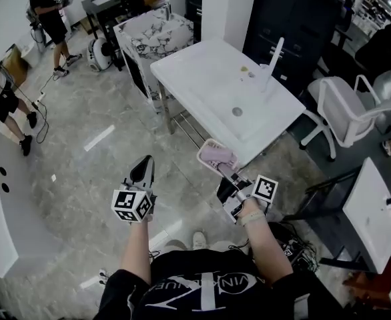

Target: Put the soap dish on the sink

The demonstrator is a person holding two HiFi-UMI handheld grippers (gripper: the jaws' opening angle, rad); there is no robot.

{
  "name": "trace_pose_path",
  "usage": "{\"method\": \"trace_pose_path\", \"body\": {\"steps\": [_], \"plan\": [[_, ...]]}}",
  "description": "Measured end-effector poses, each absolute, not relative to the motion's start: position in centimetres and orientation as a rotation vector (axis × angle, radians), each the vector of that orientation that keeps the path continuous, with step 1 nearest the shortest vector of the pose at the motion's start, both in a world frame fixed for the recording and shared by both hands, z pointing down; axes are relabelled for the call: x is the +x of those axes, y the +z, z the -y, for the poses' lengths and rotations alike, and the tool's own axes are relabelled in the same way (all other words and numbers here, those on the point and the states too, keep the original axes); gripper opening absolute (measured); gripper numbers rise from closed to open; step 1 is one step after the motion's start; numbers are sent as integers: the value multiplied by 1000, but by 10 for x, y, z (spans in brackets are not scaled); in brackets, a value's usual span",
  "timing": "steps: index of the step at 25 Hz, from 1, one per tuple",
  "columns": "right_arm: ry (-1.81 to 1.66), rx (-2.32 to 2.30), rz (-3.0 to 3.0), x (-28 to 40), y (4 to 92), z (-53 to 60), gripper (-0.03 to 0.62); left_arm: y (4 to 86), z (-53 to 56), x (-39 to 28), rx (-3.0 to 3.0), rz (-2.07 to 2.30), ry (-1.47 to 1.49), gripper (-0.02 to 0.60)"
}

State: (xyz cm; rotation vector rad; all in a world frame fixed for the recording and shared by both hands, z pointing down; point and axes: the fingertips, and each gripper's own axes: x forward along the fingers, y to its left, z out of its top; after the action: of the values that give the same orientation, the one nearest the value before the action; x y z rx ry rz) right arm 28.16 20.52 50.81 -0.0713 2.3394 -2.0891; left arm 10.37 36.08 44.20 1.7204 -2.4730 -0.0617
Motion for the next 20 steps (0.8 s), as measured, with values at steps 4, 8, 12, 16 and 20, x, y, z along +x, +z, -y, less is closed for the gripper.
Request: {"method": "trace_pose_path", "body": {"steps": [4, 8, 12, 16, 20], "plan": [[-2079, -95, -2347, 275, 510, -188, 71, 441, -343, 97, 1746, 2460, -45, 15], [-2067, -122, -2341, 270, 513, -173, 71, 443, -329, 87, 1766, 2448, -34, 15], [-2055, -144, -2332, 257, 511, -160, 71, 446, -311, 69, 1786, 2434, -51, 15], [-2040, -178, -2303, 244, 511, -144, 71, 449, -281, 52, 1832, 2393, -60, 15], [-2042, -213, -2275, 226, 511, -131, 71, 444, -252, 30, 1885, 2354, -62, 14]]}}
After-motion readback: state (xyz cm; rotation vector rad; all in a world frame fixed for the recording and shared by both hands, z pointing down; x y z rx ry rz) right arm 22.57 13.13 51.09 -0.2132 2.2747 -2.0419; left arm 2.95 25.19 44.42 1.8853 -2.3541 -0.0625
